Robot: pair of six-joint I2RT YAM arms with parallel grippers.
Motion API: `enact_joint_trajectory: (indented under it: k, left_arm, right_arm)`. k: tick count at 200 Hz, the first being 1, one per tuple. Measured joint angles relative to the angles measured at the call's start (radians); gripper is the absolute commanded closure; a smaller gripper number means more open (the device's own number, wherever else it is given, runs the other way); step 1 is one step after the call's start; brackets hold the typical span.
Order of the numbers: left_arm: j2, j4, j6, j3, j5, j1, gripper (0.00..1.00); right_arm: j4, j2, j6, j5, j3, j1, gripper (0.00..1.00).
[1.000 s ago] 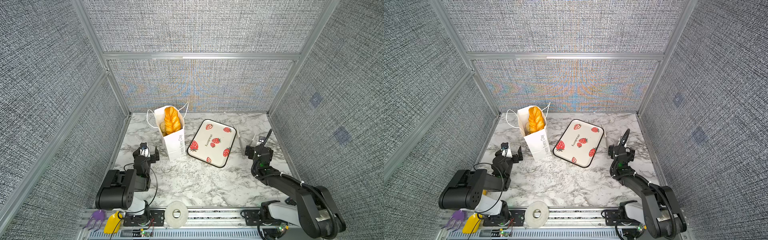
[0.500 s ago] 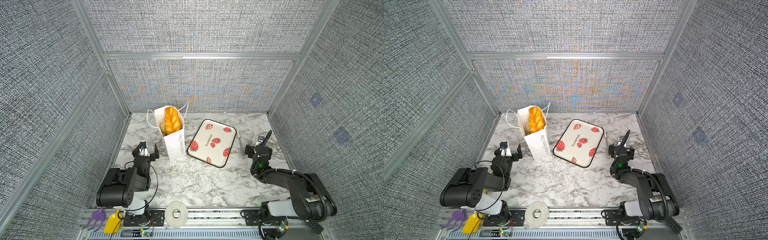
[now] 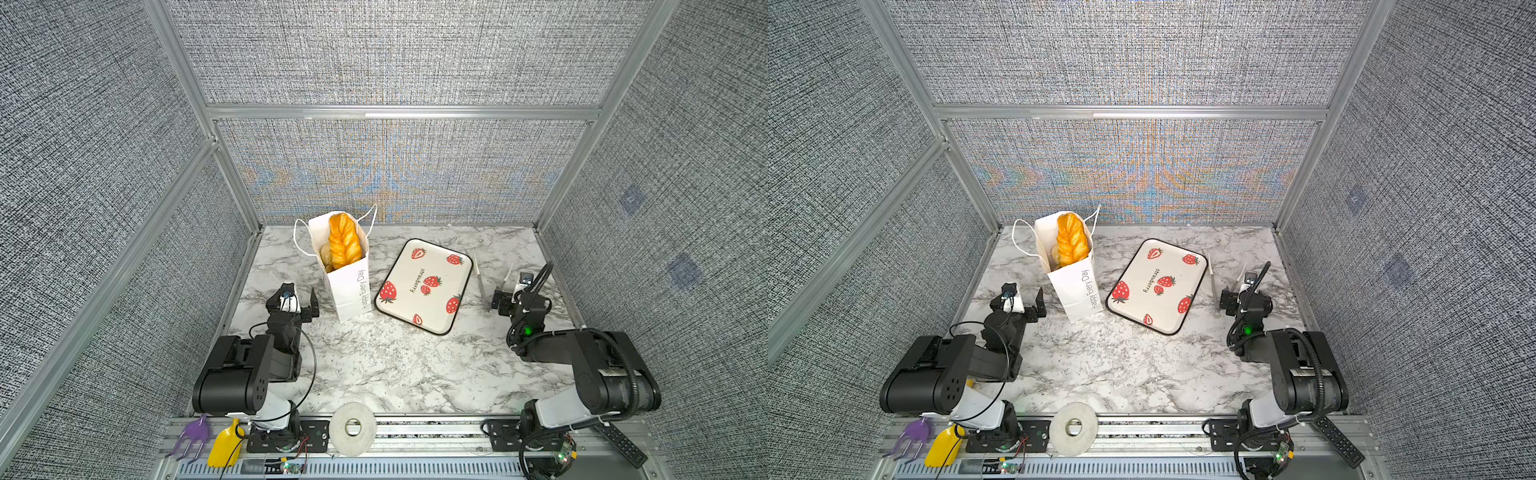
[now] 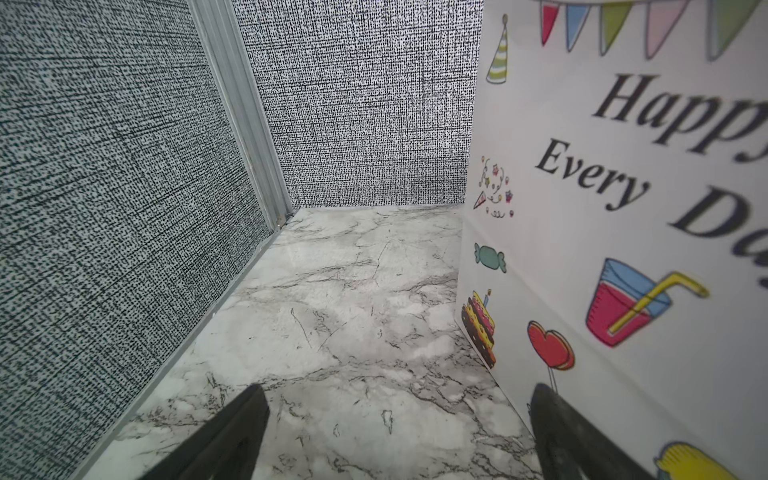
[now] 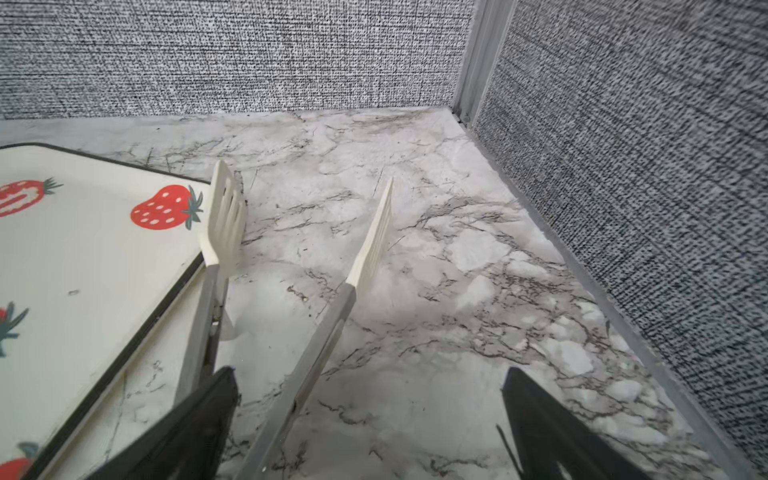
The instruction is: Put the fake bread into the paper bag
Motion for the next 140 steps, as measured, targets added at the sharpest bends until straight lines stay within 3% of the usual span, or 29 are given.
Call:
enact_joint_trajectory:
  k: [140]
  left_arm:
    - [0.004, -0.006, 0.001, 0.009, 0.002, 0.000, 0.01]
  right_arm:
    - [0.061, 0.030, 0.000, -0.109, -0.019, -0.024, 0.01]
